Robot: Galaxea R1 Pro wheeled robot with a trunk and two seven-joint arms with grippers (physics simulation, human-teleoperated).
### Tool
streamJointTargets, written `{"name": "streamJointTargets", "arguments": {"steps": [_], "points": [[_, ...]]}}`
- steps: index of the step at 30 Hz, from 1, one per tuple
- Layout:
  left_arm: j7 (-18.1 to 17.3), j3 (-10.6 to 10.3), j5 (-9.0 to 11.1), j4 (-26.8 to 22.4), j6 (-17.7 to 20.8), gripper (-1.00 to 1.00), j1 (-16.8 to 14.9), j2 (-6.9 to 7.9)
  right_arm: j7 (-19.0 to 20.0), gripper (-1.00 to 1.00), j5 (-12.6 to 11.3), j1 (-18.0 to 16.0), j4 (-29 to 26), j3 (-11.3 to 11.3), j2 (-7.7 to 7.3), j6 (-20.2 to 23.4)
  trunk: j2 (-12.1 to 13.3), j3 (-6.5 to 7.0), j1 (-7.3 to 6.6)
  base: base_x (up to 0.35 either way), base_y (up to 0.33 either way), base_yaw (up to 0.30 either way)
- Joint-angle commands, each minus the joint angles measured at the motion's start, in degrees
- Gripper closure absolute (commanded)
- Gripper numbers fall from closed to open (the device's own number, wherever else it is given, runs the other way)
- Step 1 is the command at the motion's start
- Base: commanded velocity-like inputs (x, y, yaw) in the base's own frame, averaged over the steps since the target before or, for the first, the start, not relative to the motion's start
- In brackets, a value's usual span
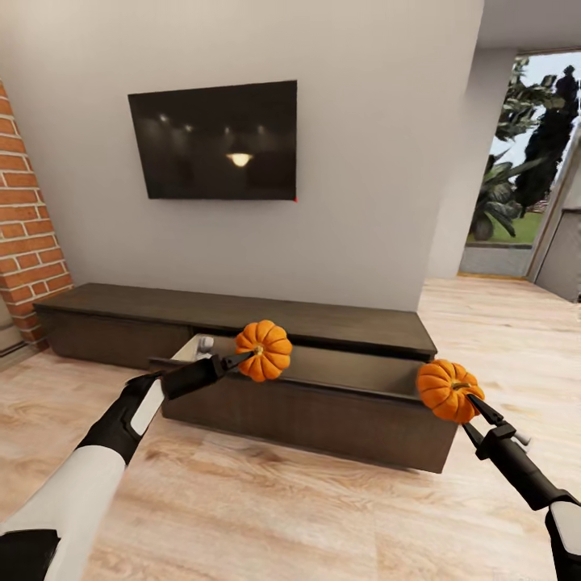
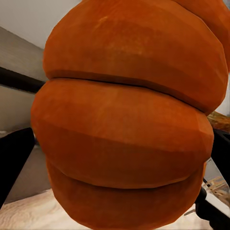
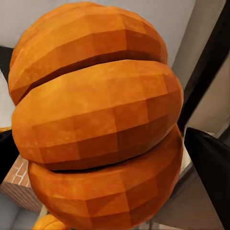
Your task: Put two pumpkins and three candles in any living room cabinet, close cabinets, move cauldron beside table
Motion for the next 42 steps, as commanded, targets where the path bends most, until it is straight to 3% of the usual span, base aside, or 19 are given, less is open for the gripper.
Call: {"name": "streamJointTargets", "arguments": {"steps": [1, 10, 18, 24, 31, 42], "points": [[0.13, -0.04, 0.20, 0.01, 0.32, 1.00, -0.02, 0.03, 0.10, 1.00, -0.06, -0.06, 0.05, -0.12, 0.01, 0.30, -0.01, 0.09, -0.04, 0.000, 0.000, -0.149], [0.15, -0.07, 0.19, 0.00, 0.33, 1.00, -0.01, 0.02, 0.09, 1.00, -0.06, -0.06, 0.11, -0.12, 0.01, 0.30, 0.11, 1.36, -0.27, 0.000, 0.000, -0.149], [0.28, -0.14, 0.13, 0.02, 0.25, 1.00, -0.01, -0.02, 0.09, 1.00, -0.06, -0.06, 1.12, -0.20, -0.15, 0.30, 0.11, 0.71, -0.27, 0.093, 0.000, -0.150], [0.40, -2.12, 0.09, 0.04, 0.24, 1.00, -0.01, 0.02, 0.09, 1.00, -0.13, -0.06, 1.15, -0.14, -0.16, 0.30, 0.11, 0.23, -0.27, 0.293, 0.000, -0.150], [0.41, -2.49, 0.11, 0.02, 0.24, 1.00, -0.01, 0.02, 0.21, 1.00, -0.27, -0.06, 1.13, -0.12, -0.04, 0.30, 0.11, -0.30, -0.27, 0.184, -0.028, -0.139], [0.41, -2.53, 0.11, -0.04, 0.24, 1.00, -0.01, 0.02, 0.35, 1.00, -0.33, -0.06, 1.04, -0.13, -0.06, 0.30, 0.11, -0.49, -0.27, 0.017, -0.005, 0.034]]}}
